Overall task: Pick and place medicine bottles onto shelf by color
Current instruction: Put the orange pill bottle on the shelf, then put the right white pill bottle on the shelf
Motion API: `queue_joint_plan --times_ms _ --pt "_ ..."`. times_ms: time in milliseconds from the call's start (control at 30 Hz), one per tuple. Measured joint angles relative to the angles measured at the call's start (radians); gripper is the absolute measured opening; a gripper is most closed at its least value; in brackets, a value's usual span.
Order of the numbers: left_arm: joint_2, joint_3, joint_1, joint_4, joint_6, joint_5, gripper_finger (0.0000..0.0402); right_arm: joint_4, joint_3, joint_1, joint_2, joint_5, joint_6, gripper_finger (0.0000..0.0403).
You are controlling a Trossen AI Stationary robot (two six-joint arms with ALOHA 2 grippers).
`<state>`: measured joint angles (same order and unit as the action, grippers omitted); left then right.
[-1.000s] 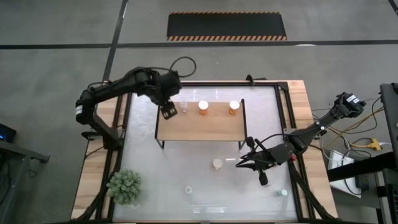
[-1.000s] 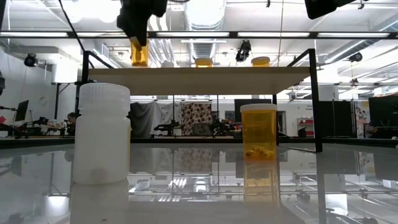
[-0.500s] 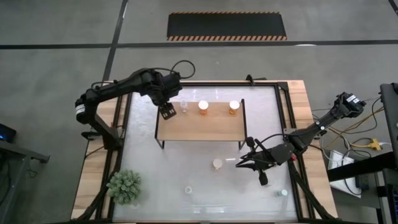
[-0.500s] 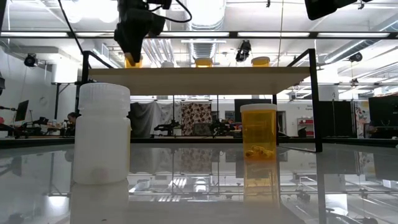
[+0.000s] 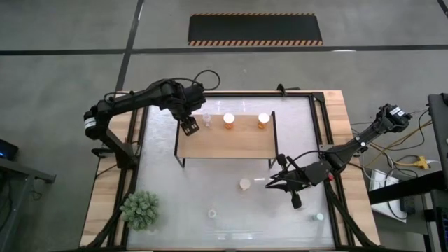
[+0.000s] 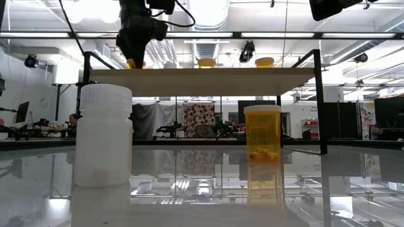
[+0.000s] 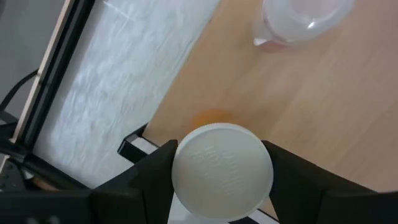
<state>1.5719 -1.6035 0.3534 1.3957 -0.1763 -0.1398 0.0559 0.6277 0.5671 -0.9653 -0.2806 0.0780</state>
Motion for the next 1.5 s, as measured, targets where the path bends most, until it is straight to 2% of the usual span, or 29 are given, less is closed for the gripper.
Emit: queue_joint_plan --times_ms 367,733,1033,1133,1267,1500 --pt "0.005 0.001 0.0 -0.009 0.008 -0.027 0.02 0.0 0.0 0.0 0.0 0.0 0.0 0.0008" --pt "0.005 -0.002 0.0 -0.001 0.009 -0.028 0.0261 0.0 0.0 0.0 0.0 0.0 0.0 0.0008" --pt "-0.003 -0.097 -0.018 0.072 0.035 -0.027 0.0267 -0.001 0.0 0.0 0.0 0.0 -0.013 0.0008" --pt "-0.013 -0.142 -0.057 0.044 0.06 -0.039 0.0267 -0.011 -0.001 0.0 0.0 -0.008 -0.037 0.0008" --pt "-0.029 -0.175 -0.158 -0.077 0.091 -0.076 0.0267 -0.038 -0.001 0.0 0.0 -0.009 -0.115 0.0009" --pt "-0.069 -0.144 -0.403 -0.409 0.231 -0.106 0.0267 -0.042 0.0 0.0 0.0 -0.009 -0.207 0.0009"
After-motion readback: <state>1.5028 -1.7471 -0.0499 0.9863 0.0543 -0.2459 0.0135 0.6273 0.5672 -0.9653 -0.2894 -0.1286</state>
